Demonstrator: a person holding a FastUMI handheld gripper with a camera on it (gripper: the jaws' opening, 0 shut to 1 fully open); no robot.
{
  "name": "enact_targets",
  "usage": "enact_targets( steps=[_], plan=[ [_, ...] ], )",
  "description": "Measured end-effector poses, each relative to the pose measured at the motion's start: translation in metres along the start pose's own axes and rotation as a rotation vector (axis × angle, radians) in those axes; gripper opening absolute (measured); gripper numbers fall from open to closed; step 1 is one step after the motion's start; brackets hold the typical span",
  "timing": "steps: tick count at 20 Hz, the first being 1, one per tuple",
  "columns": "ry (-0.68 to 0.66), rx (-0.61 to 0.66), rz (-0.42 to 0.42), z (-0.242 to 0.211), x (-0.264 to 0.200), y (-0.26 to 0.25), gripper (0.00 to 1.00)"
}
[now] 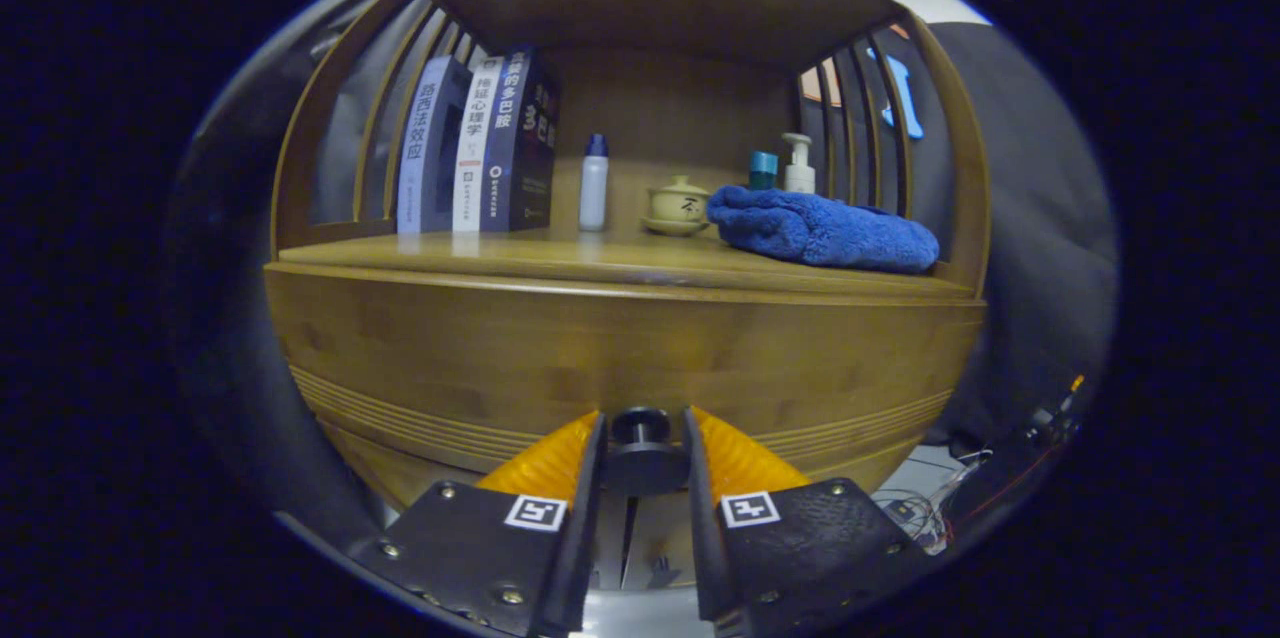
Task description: Pull open the drawer, take out the items inside it, and place them on the countertop above the cabinet.
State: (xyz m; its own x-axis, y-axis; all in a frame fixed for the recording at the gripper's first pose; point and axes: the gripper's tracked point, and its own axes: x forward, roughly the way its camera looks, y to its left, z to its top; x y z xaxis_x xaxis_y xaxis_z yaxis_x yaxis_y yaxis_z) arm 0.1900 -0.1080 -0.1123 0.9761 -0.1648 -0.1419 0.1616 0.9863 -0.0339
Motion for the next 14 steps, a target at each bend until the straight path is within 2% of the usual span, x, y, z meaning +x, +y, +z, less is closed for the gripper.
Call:
enact_targets(
  steps=[2, 3, 4, 5, 9, 14],
  plan=[
    [0.026, -0.014, -0.019, -0.003, -0.001, 0.001, 0.42],
    [0.04, -0.009, -0.022, -0.003, -0.002, 0.001, 0.36],
    [0.046, -0.002, -0.027, -0.004, 0.0, 0.001, 0.36],
    [0.045, 0.005, -0.024, -0.003, -0.003, 0.003, 0.3],
    [0.052, 0.017, 0.024, -0.005, -0.023, 0.003, 0.3],
    [0.059, 0.024, 0.024, -0.009, -0.049, 0.001, 0.3]
  ],
)
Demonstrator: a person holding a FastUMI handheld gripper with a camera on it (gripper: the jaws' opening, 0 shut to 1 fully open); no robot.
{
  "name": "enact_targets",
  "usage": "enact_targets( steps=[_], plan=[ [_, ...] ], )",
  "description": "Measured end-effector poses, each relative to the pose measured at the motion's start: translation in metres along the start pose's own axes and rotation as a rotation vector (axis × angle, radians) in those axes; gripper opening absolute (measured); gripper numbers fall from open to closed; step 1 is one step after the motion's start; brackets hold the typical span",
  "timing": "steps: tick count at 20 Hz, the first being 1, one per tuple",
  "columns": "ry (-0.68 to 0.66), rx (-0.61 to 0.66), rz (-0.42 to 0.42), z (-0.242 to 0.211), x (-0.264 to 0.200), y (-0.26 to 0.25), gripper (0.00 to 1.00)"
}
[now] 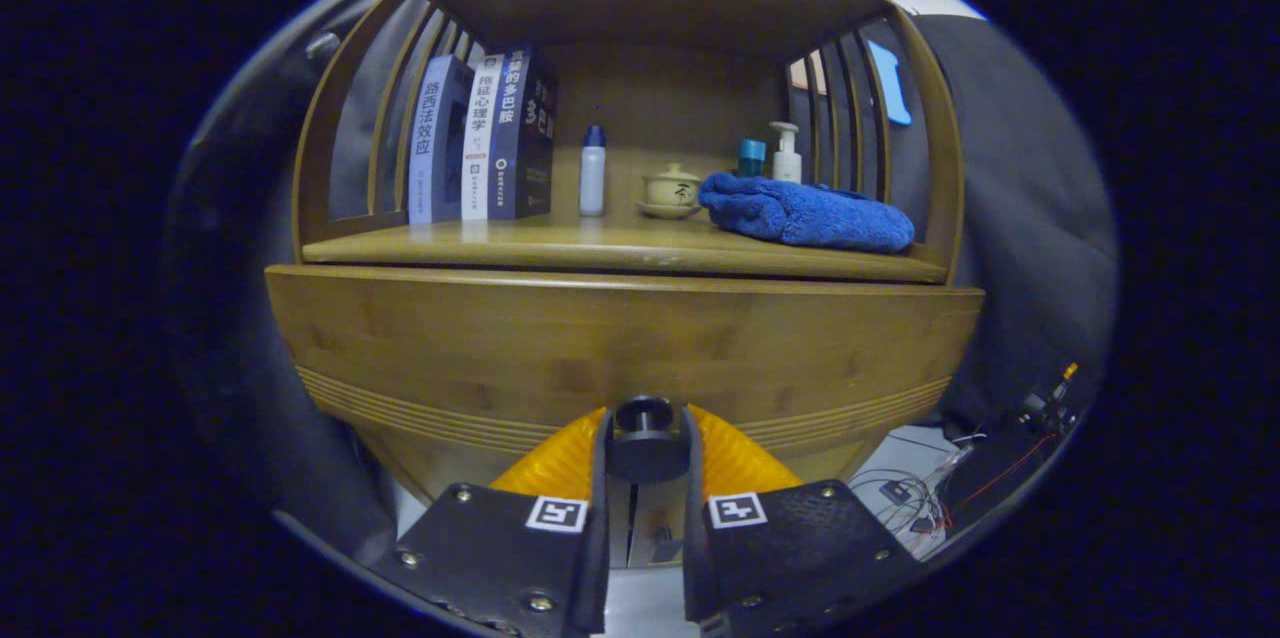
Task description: Pull open the drawer, take out the items inside it, and place them on the countertop above the cabinet.
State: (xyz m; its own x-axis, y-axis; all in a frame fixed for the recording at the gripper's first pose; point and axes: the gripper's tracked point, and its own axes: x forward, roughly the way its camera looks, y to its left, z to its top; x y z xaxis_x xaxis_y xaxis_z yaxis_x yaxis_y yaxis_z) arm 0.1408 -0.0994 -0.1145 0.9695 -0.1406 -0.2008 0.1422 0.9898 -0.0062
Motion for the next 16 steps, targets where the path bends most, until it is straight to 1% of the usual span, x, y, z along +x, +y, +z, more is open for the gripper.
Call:
enact_targets(
  steps=[4, 8, 12, 16],
  plan=[
    [-0.004, -0.024, 0.029, -0.008, -0.036, -0.004, 0.3],
    [0.02, -0.074, 0.028, -0.017, -0.068, -0.007, 0.3],
    [0.032, -0.084, 0.031, -0.026, -0.091, -0.009, 0.3],
    [0.046, -0.122, 0.049, -0.037, -0.117, -0.011, 0.3]
  ],
)
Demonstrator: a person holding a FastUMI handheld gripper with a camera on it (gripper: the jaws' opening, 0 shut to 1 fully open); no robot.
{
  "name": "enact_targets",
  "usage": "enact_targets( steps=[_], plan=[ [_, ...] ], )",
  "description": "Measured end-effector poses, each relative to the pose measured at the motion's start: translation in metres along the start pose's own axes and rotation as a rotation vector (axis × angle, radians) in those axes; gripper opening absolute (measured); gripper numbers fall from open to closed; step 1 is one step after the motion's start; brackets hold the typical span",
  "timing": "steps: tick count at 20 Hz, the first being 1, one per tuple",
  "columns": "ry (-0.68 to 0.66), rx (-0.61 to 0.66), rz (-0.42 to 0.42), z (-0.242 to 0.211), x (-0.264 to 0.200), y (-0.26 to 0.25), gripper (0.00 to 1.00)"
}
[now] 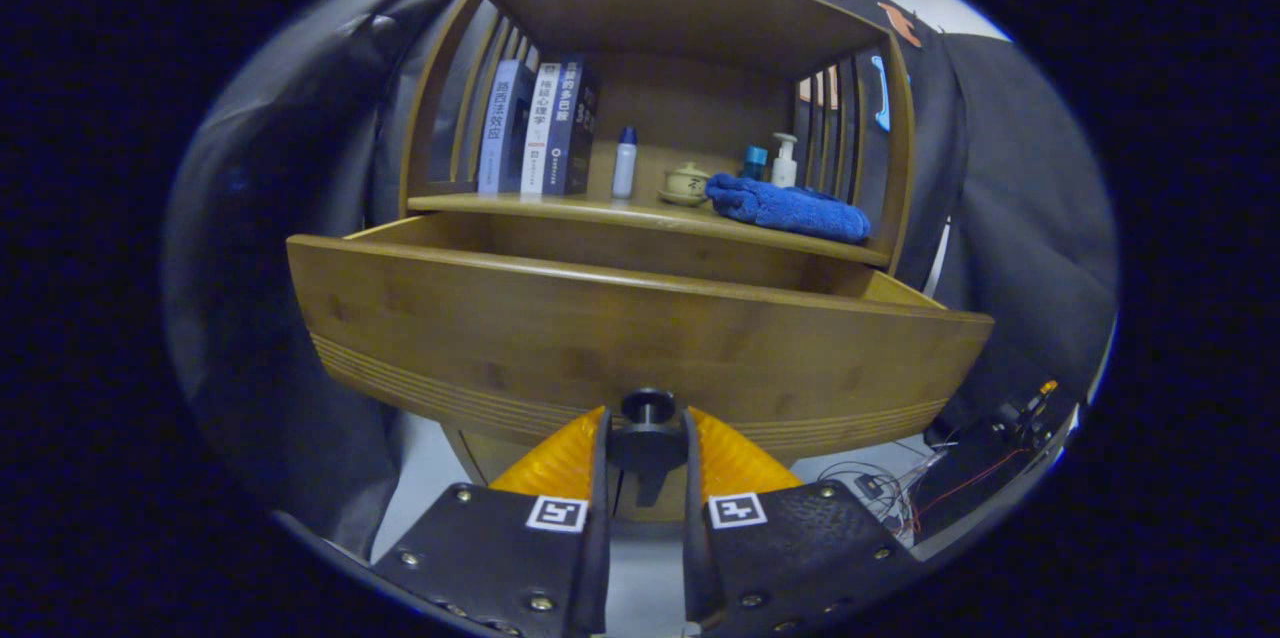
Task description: Pull open the drawer, take out the items inside it, and place them on the countertop above the cabinet.
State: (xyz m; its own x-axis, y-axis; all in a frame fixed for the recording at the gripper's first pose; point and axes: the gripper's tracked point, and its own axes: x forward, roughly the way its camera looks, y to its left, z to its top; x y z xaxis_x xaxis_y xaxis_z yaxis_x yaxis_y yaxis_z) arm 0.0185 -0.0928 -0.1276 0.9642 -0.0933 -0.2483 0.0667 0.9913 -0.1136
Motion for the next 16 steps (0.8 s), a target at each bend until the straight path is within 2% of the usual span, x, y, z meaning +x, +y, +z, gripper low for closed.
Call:
enact_targets(
  steps=[7, 16],
  plan=[
    [0.008, 0.028, 0.01, -0.008, -0.025, 0.002, 0.3],
    [-0.006, 0.091, 0.008, -0.007, -0.025, 0.001, 0.3]
  ],
)
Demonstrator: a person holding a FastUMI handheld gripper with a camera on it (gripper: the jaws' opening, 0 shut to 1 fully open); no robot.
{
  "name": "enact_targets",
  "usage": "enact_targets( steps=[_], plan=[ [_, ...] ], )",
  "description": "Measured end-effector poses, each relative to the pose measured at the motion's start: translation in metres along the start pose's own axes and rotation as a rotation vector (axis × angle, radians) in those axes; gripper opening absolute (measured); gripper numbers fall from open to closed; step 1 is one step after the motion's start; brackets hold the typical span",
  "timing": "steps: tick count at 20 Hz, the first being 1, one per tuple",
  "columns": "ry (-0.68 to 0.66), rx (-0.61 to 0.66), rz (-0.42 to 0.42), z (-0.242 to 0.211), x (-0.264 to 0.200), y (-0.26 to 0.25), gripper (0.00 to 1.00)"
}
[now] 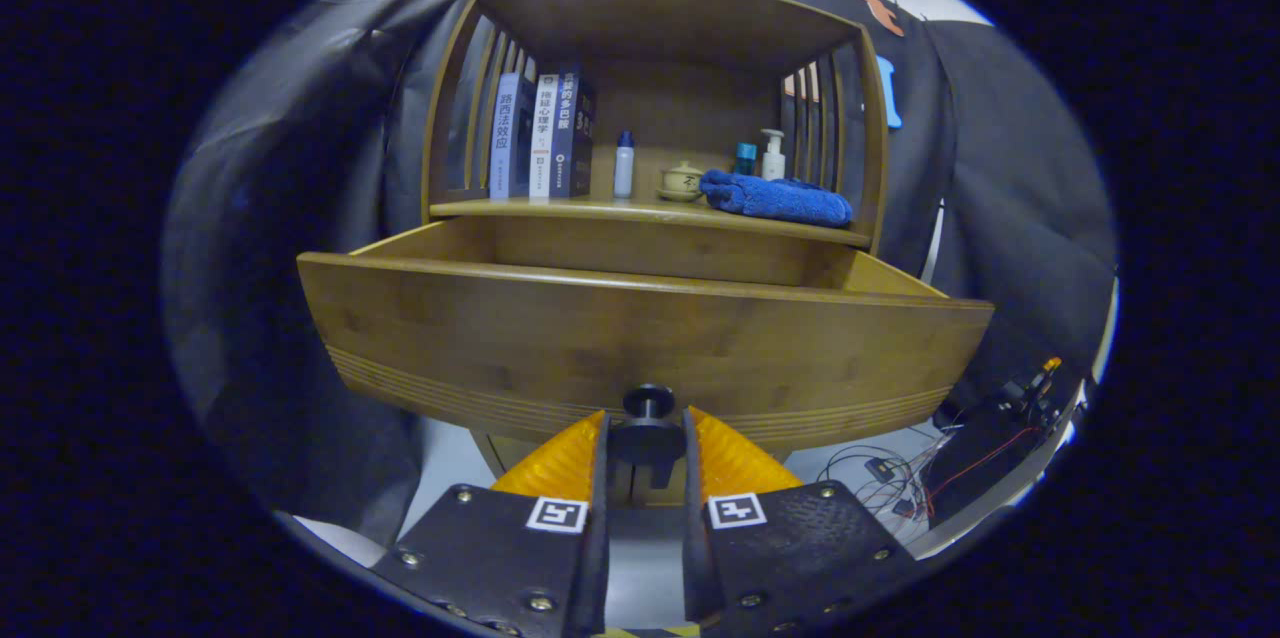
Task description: Pull open the drawer, take out the items inside it, and place them on the countertop above the cabinet.
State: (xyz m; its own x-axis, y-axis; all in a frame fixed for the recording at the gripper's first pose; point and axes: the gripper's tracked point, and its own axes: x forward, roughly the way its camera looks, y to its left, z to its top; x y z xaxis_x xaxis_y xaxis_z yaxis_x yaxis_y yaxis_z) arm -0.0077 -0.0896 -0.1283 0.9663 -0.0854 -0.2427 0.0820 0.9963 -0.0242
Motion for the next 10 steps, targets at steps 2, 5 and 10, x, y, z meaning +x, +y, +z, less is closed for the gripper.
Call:
enact_targets(
  steps=[2, 5, 10],
  plan=[
    [0.012, 0.0, -0.003, -0.001, 0.001, 0.0, 0.35],
    [-0.032, 0.032, 0.073, 0.023, -0.011, 0.015, 0.57],
    [-0.081, 0.082, 0.028, 0.063, -0.026, 0.008, 1.0]
  ],
)
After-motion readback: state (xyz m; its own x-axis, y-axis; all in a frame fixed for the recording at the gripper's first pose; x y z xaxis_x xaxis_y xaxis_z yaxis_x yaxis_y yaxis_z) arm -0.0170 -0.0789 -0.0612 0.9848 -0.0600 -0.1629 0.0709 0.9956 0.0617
